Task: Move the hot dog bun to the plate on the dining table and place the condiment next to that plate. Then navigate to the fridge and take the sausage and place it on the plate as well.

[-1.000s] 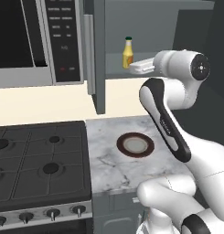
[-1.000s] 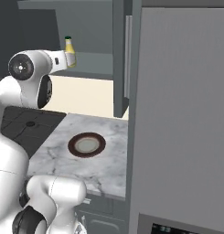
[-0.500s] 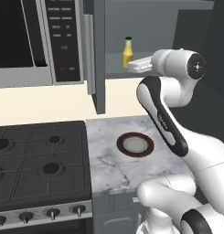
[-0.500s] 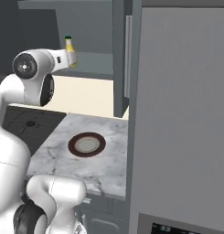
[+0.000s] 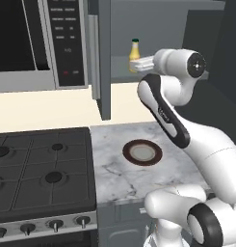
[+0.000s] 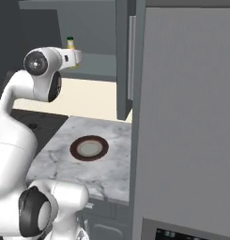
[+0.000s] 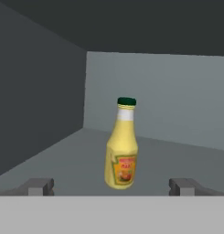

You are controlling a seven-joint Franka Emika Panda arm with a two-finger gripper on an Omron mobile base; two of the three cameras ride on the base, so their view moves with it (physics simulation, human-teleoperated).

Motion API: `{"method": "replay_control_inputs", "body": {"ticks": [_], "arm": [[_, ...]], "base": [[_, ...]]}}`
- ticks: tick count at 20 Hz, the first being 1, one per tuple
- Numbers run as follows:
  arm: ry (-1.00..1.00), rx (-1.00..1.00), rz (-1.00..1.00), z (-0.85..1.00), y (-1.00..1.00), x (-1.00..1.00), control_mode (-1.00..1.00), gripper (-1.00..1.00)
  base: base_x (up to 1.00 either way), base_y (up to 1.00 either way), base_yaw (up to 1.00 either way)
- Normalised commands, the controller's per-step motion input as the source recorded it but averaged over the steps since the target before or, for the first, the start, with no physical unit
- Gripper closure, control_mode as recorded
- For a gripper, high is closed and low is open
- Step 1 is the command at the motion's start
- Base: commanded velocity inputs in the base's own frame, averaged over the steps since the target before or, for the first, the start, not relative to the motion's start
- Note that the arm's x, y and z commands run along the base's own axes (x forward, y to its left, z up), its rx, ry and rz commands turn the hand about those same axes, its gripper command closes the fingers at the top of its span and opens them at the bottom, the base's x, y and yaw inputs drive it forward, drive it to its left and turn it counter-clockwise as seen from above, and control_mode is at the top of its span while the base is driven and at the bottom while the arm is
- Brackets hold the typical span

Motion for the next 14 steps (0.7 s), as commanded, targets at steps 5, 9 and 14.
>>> {"method": "replay_control_inputs", "body": {"ticks": [5,9,14], "arm": [[0.0,0.16,0.0,0.0,0.0,0.35,-1.0,-1.0],[0.0,0.02,0.0,0.0,0.0,0.17,-1.0,-1.0],[0.03,0.0,-0.01,0.0,0.0,0.26,-1.0,-1.0]], "base": [[0.0,0.0,0.0],[0.0,0.0,0.0],[0.0,0.0,0.0]]}}
